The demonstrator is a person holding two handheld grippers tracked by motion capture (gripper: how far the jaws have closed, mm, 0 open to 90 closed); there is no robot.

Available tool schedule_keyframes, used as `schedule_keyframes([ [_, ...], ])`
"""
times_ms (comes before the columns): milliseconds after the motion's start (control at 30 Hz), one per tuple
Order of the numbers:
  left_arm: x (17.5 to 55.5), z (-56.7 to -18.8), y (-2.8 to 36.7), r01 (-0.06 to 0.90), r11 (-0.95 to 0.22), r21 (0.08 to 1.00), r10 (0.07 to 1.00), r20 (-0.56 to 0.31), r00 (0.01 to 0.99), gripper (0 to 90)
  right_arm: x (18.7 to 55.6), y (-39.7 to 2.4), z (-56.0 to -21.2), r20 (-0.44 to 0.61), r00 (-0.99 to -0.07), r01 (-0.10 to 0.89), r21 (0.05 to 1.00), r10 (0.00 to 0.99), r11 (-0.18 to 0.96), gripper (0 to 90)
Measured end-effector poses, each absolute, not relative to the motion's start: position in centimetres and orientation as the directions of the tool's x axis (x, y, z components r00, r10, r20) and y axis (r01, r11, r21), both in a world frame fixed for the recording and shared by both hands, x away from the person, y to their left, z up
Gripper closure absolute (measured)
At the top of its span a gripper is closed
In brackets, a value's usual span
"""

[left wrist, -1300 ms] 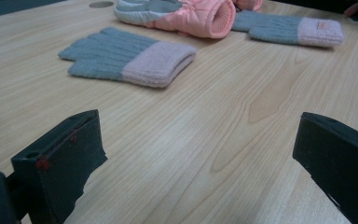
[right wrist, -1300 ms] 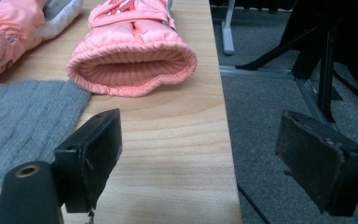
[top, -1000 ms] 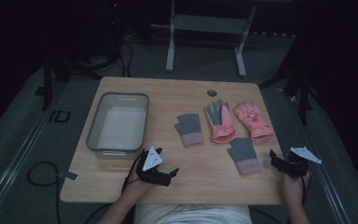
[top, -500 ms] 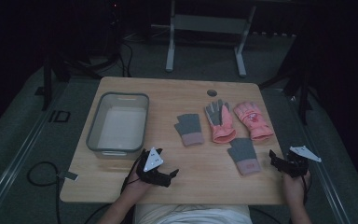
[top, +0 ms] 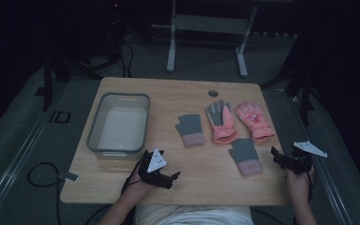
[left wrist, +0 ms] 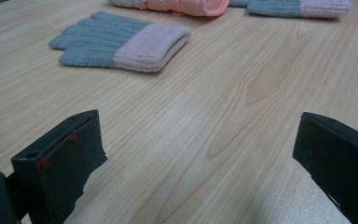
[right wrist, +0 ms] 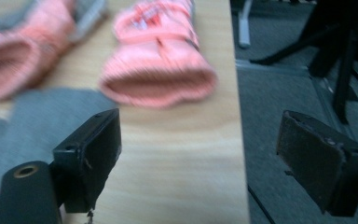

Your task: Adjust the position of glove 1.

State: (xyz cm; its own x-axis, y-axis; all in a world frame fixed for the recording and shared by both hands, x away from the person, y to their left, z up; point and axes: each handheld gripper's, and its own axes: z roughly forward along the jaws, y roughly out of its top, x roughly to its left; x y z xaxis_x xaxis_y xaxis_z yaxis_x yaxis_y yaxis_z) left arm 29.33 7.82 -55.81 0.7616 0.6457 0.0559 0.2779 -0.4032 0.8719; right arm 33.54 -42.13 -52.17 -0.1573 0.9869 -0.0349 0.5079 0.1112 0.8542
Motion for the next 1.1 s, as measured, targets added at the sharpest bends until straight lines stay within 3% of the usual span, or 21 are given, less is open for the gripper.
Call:
schedule_keyframes([
  [300, 29.3, -55.8, 7.9, 0.281, -0.395, 0.875, 0.645, 0.045, 0.763, 1.3, 33.9, -40.2, -48.1, -0.035, -0.205, 0.439, 0.89, 0.978, 0.124, 13.0],
  [533, 29.2, -55.8, 7.9, 0.278, -0.421, 0.863, 0.639, 0.064, 0.767, 1.3, 34.8, -38.8, -45.1, -0.008, -0.199, 0.467, 0.878, 0.98, 0.102, 14.2],
  [900, 29.3, -55.8, 7.8, 0.296, -0.433, 0.851, 0.631, 0.052, 0.774, 1.3, 36.8, -35.9, -42.9, 0.008, -0.271, 0.461, 0.879, 0.963, 0.122, 12.0],
  [1100, 29.4, -55.8, 7.9, 0.303, -0.433, 0.849, 0.625, 0.041, 0.779, 1.3, 37.6, -33.3, -42.0, -0.051, -0.311, 0.421, 0.888, 0.949, 0.185, 11.5],
])
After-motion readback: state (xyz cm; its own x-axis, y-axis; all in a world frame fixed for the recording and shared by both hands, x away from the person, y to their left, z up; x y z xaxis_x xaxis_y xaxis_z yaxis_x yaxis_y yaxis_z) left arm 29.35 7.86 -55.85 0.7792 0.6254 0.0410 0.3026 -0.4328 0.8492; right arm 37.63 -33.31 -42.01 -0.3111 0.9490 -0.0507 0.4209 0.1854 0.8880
